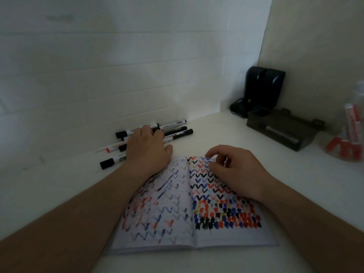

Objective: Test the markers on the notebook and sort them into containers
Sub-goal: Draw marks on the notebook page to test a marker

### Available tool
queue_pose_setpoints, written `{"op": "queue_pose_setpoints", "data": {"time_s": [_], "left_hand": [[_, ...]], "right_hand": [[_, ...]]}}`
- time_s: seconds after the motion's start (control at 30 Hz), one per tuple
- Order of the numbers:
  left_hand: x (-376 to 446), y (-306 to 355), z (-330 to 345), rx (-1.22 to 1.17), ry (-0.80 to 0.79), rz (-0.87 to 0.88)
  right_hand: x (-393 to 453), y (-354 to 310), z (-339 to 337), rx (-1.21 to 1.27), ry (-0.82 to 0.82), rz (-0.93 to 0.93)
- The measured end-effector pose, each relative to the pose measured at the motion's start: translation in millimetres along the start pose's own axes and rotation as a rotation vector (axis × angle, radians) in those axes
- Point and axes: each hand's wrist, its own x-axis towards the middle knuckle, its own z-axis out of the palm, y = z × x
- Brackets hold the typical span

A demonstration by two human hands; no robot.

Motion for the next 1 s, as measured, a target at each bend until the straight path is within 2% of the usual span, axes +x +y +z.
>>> {"op": "queue_pose_setpoints", "data": {"time_s": [0.23,0.4,0.5,0.63,0.77,0.83,0.9,0.93,1.0], "left_hand": [[-2.0,5.0,-6.0,-0.014,0.02,0.1],[-0.8,9.0,-8.6,-0.022,-0.042,0.152],[-1.1,8.2,-4.8,0.03,0.067,0.204],[-7.5,15.4,-20.1,-0.191,0.228,0.348],[-29.6,44.8,-61.5,-0.396,0.186,0.547],[-45.6,58.4,-74.2,-0.56,0.132,0.607],[-59.8,66.2,-80.3,-0.841,0.058,0.565],[-64.6,68.1,-80.3,-0.925,0.046,0.534],[-69.1,70.3,-77.4,-0.901,0.038,0.491]], "right_hand": [[-3.7,0.9,0.0,0.047,0.098,-0.031],[-7.2,-1.3,-2.2,0.045,0.119,-0.043],[-8.2,-3.1,-1.5,0.038,0.133,-0.043],[-11.2,-10.4,-4.7,-0.021,0.163,-0.137],[-10.2,-17.1,-4.0,-0.167,0.235,-0.225],[-10.9,-19.2,-5.9,-0.15,0.315,-0.205],[-12.4,-21.1,-10.5,0.077,0.312,-0.087],[-13.9,-21.4,-13.3,0.315,0.237,-0.005],[-18.4,-24.1,-19.8,0.829,0.033,0.12]]}}
